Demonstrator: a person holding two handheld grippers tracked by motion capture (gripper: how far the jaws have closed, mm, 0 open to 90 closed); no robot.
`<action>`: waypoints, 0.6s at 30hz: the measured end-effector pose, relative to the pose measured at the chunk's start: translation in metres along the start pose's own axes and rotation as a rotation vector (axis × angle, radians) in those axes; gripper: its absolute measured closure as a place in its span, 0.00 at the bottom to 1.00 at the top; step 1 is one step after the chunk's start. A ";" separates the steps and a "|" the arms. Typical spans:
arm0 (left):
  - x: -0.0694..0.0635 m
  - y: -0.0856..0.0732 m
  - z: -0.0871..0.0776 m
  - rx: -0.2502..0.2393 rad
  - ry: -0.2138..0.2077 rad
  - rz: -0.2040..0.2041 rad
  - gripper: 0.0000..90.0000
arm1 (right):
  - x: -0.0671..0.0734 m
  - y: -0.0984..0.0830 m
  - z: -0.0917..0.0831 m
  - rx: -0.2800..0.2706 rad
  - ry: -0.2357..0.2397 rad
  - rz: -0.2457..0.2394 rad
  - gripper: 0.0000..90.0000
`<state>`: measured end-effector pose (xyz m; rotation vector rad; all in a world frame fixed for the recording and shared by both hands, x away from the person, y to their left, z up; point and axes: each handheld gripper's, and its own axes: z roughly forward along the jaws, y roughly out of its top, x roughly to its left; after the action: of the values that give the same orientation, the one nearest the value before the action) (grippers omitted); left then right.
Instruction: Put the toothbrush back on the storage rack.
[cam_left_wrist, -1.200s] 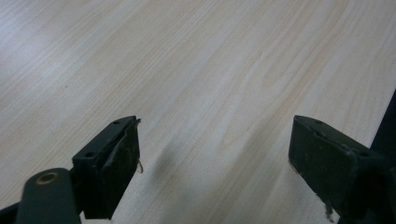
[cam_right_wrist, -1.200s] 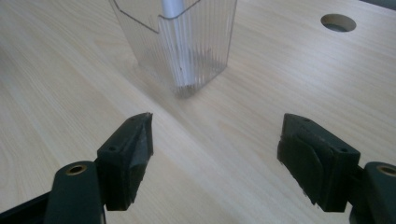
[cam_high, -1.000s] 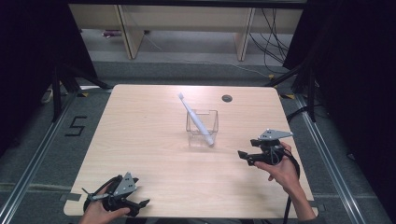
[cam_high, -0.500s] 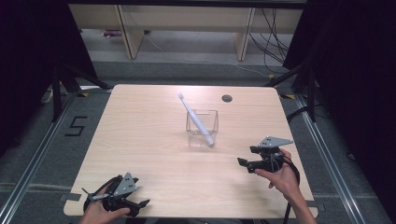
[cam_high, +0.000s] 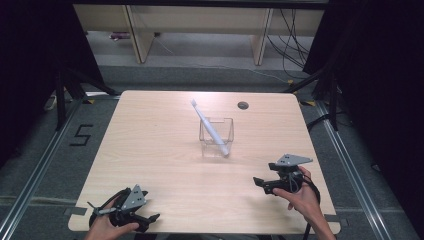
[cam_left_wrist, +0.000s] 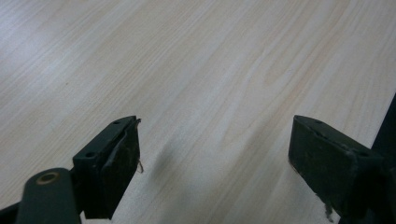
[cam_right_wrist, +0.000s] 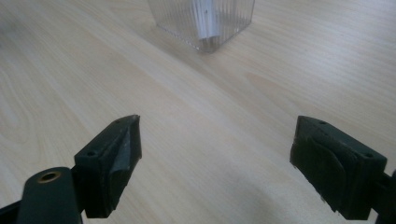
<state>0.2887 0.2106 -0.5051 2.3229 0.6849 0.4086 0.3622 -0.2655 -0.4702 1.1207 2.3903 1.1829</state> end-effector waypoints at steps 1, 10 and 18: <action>-0.001 0.000 0.000 -0.004 -0.005 -0.008 0.18 | 0.001 -0.002 0.001 -0.004 0.009 0.012 0.18; 0.000 0.000 0.000 0.004 -0.001 0.002 0.18 | 0.004 -0.015 -0.003 0.007 -0.022 -0.017 0.19; 0.002 0.000 0.000 0.009 0.007 0.007 0.18 | 0.010 -0.022 -0.007 0.030 -0.007 -0.005 0.20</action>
<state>0.2898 0.2117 -0.5052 2.3339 0.6831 0.4177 0.3398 -0.2709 -0.4814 1.1262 2.4119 1.1428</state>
